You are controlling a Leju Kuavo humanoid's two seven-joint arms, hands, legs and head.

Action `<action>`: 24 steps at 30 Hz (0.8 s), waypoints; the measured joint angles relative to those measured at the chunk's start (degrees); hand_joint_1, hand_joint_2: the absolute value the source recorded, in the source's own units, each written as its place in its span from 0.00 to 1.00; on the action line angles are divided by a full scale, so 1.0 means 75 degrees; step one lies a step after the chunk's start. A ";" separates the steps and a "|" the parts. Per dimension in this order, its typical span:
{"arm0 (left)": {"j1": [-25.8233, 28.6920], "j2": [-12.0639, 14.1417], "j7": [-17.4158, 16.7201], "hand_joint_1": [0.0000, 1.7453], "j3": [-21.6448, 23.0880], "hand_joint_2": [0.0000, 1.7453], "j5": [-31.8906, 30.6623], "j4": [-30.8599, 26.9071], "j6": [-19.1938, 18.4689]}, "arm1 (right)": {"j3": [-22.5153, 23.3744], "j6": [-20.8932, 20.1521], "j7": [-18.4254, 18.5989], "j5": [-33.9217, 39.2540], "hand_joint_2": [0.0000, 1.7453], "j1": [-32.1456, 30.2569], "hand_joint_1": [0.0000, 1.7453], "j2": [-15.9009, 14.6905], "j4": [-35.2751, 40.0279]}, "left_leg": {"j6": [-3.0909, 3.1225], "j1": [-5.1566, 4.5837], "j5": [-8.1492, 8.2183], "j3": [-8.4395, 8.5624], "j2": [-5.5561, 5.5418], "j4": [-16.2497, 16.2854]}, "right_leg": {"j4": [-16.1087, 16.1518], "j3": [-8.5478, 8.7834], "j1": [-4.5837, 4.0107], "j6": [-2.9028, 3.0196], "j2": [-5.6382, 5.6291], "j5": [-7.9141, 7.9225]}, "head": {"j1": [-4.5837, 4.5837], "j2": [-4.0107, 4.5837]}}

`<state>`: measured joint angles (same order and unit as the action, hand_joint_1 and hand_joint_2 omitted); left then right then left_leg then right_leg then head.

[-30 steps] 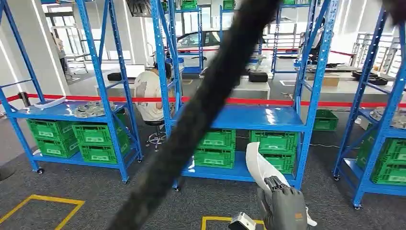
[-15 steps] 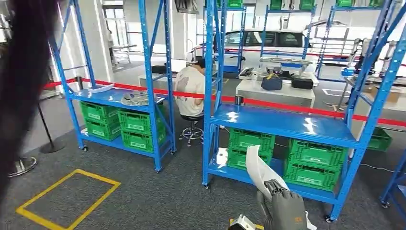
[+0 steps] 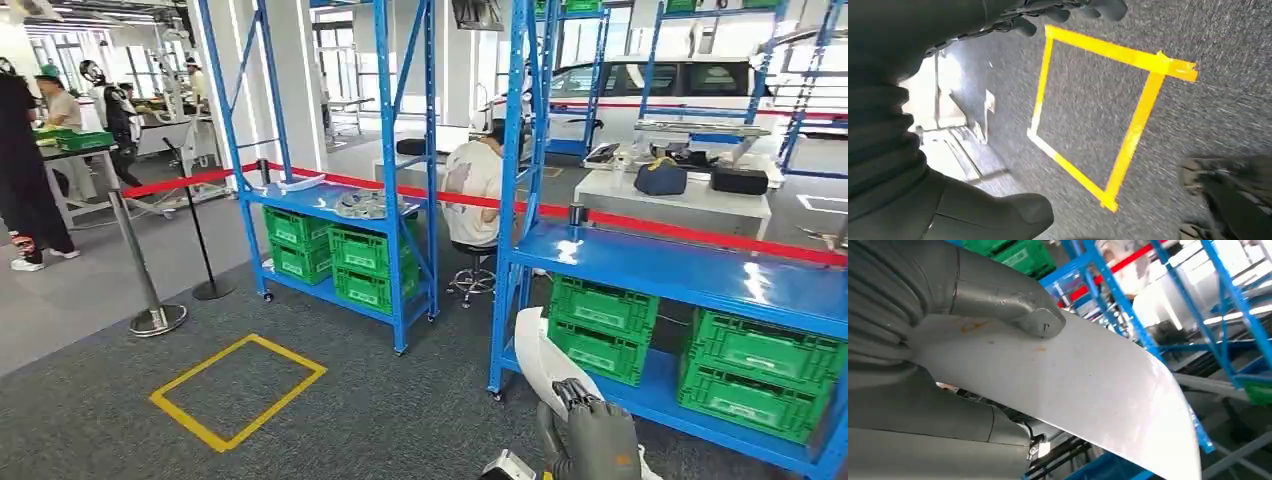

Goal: Take the parts from the cabinet and place them on the table.

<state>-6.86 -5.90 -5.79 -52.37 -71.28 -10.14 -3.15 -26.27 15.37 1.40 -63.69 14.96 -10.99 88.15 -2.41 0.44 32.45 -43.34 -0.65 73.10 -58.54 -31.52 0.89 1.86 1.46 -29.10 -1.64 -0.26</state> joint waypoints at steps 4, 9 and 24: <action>0.0015 0.0015 0.0000 0.00 -0.0003 1.00 0.0003 -0.0003 0.0000 | -0.0006 0.0003 0.0003 0.0003 1.00 -0.0004 1.00 0.0000 -0.0032 | -0.0120 0.0113 -0.0507 0.0476 0.0156 -0.0671 | -0.0025 0.0014 0.0042 -0.0071 0.0448 -0.0044 | 0.0003 0.0000; -0.0007 0.0006 0.0020 0.00 -0.0003 1.00 0.0003 -0.0003 0.0000 | -0.0018 0.0012 -0.0003 0.0000 1.00 0.0015 1.00 0.0003 -0.0038 | 0.0138 0.0016 -0.0774 0.1058 0.0536 -0.1757 | -0.0057 0.0118 -0.0004 -0.0348 0.0859 -0.0146 | 0.0020 0.0000; 0.0011 -0.0006 -0.0029 0.00 -0.0006 1.00 -0.0082 -0.0003 0.0000 | -0.0026 0.0058 -0.0023 0.0000 1.00 -0.0096 1.00 -0.0032 -0.0093 | 0.0207 0.0027 -0.0939 0.0985 -0.0999 -0.1844 | -0.0168 -0.0168 -0.0048 -0.0257 -0.0653 -0.0006 | 0.0052 -0.0003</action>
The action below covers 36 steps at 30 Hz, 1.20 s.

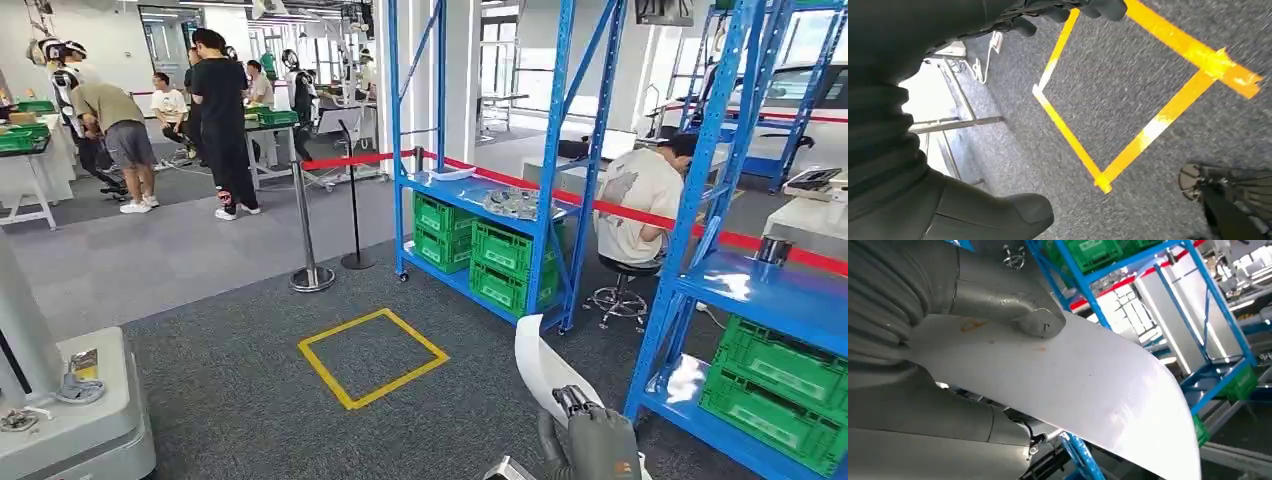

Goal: Take the parts from the cabinet and place them on the table.

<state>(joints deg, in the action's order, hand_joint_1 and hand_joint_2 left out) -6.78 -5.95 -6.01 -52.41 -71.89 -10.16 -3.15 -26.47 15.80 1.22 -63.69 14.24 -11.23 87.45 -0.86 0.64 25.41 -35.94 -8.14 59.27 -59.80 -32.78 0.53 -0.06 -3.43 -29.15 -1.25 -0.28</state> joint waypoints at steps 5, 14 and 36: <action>0.0014 0.0003 -0.0012 0.00 0.0000 1.00 0.0029 0.0003 0.0000 | 0.0015 0.0012 -0.0052 -0.0009 1.00 -0.0026 1.00 0.0003 0.0012 | -0.0136 -0.0042 0.0576 -0.0537 0.0865 0.0992 | 0.0178 0.0092 0.0024 0.0247 0.0480 0.0102 | -0.0015 0.0003; -0.0046 0.0006 -0.0154 0.00 0.0015 1.00 -0.0093 0.0000 0.0000 | 0.0017 0.0006 -0.0055 -0.0006 1.00 -0.0042 1.00 -0.0073 0.0000 | -0.0070 -0.0018 0.0146 0.0147 0.1641 0.0038 | 0.0081 0.0138 -0.0060 0.0051 0.1400 -0.0055 | 0.0003 0.0000; -0.0035 -0.0018 -0.0111 0.00 0.0020 1.00 -0.0122 0.0003 -0.0038 | -0.0003 -0.0123 0.0076 -0.0102 1.00 0.0109 1.00 -0.0122 -0.0044 | -0.0113 -0.0062 0.0738 -0.0656 0.0915 0.1296 | 0.0237 0.0078 -0.0026 0.0287 0.0589 0.0176 | 0.0006 0.0000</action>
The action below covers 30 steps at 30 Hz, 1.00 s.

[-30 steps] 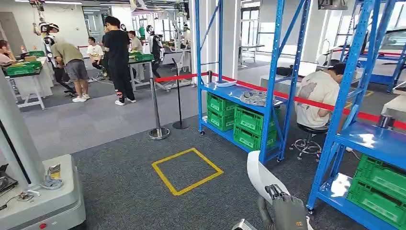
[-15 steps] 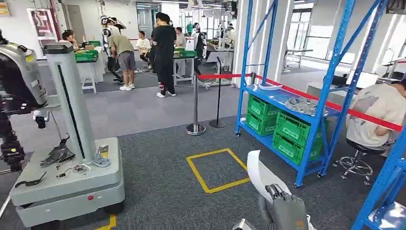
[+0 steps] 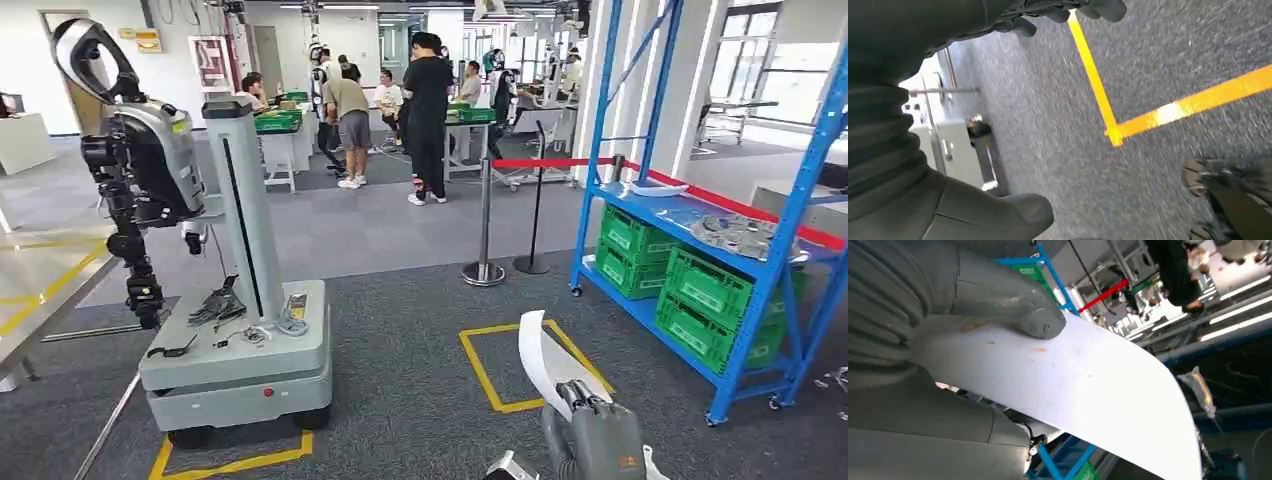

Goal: Take the parts from the cabinet and place them on the table.

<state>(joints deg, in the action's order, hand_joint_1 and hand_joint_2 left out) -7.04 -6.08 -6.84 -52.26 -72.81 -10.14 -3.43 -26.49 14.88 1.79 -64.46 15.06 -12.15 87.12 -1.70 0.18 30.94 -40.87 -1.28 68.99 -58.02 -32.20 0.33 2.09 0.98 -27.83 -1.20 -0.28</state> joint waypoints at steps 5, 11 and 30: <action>0.0021 0.0018 0.0026 0.00 0.0000 1.00 -0.0015 -0.0003 -0.0023 | 0.0000 -0.0046 0.0020 -0.0044 1.00 -0.0064 1.00 0.0000 0.0000 | -0.0087 0.0063 -0.0335 0.0154 0.0227 -0.0099 | -0.0017 0.0019 0.0008 -0.0046 0.0539 -0.0055 | 0.0003 0.0000; 0.0014 0.0009 0.0023 0.00 0.0000 1.00 -0.0012 -0.0003 -0.0035 | -0.0003 -0.0073 0.0047 -0.0047 1.00 -0.0054 1.00 0.0003 0.0012 | 0.0178 -0.0026 -0.0649 0.0759 0.0495 -0.1278 | -0.0087 0.0118 -0.0059 -0.0281 0.1051 -0.0186 | 0.0023 0.0000; -0.0021 0.0018 -0.0023 0.00 0.0003 1.00 -0.0032 -0.0012 -0.0053 | 0.0125 -0.0099 0.0154 -0.0207 1.00 -0.0385 1.00 -0.0052 0.0280 | 0.0099 0.0069 -0.0796 0.0706 -0.0966 -0.1338 | -0.0171 -0.0082 -0.0016 -0.0247 -0.0653 -0.0068 | 0.0032 0.0000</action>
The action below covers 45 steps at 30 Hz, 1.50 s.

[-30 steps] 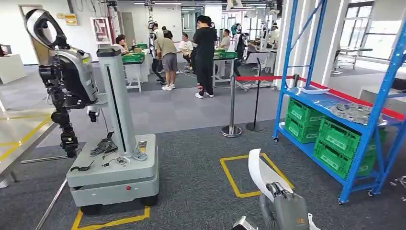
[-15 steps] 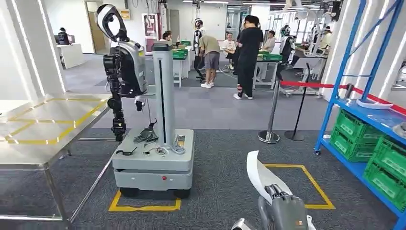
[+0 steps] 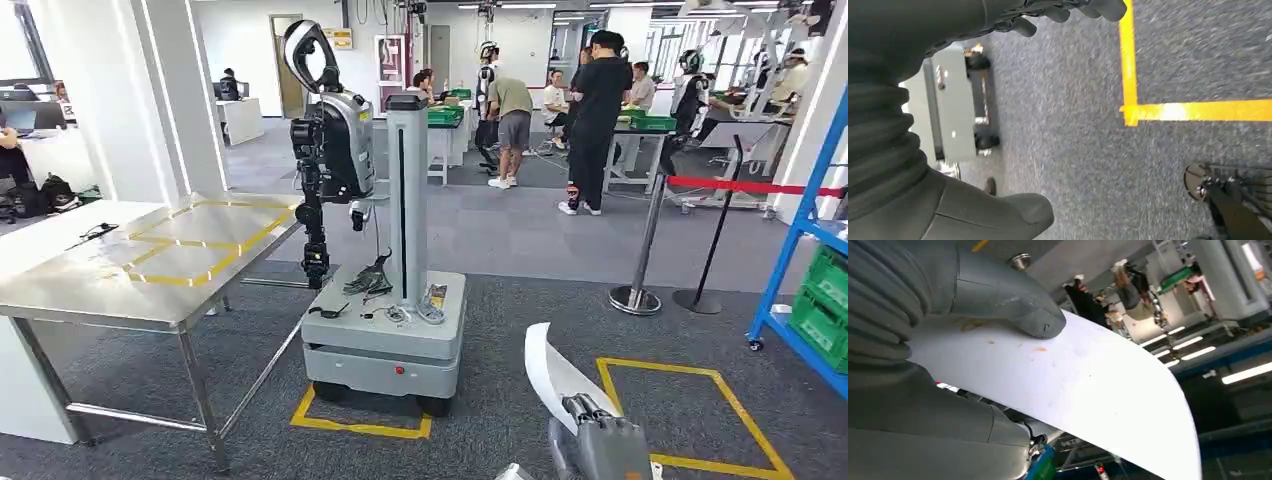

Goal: Take the parts from the cabinet and place them on the table.

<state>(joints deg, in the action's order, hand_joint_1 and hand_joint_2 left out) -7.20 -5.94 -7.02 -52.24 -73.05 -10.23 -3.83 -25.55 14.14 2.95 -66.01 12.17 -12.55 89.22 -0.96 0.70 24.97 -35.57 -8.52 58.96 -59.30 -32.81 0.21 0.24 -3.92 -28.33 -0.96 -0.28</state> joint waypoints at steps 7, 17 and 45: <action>-0.0014 0.0020 -0.0006 0.00 -0.0003 1.00 0.0058 0.0003 0.0000 | -0.0003 -0.0070 -0.0044 -0.0026 1.00 0.0028 1.00 0.0085 0.0035 | -0.0247 -0.0020 0.1014 -0.0903 0.1092 0.2051 | 0.0161 0.0057 0.0006 0.0278 0.1022 0.0067 | -0.0012 0.0000; -0.0003 0.0035 -0.0017 0.00 -0.0006 1.00 0.0090 0.0000 0.0003 | -0.0012 -0.0073 -0.0058 -0.0050 1.00 0.0210 1.00 0.0216 0.0035 | 0.0200 -0.0004 0.0116 0.0232 0.1201 -0.0092 | -0.0283 0.0046 0.0041 -0.0110 0.0907 -0.0347 | -0.0012 0.0000; 0.0005 0.0047 -0.0105 0.00 -0.0064 1.00 0.0216 0.0003 0.0204 | -0.0102 -0.0076 -0.0306 0.0166 1.00 0.0575 1.00 0.0271 -0.0411 | 0.0085 -0.0134 0.0161 0.0123 0.1507 0.0032 | 0.0047 0.0130 -0.0055 0.0030 0.1716 -0.0063 | -0.0009 0.0000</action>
<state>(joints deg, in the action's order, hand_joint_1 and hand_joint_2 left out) -7.16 -5.60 -7.80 -52.72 -71.43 -10.21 -2.29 -26.31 13.57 0.66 -64.76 16.48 -10.51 86.14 -0.32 -0.31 26.18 -34.65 2.78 59.20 -58.95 -31.84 -0.20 0.47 8.95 -28.81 -1.03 -0.28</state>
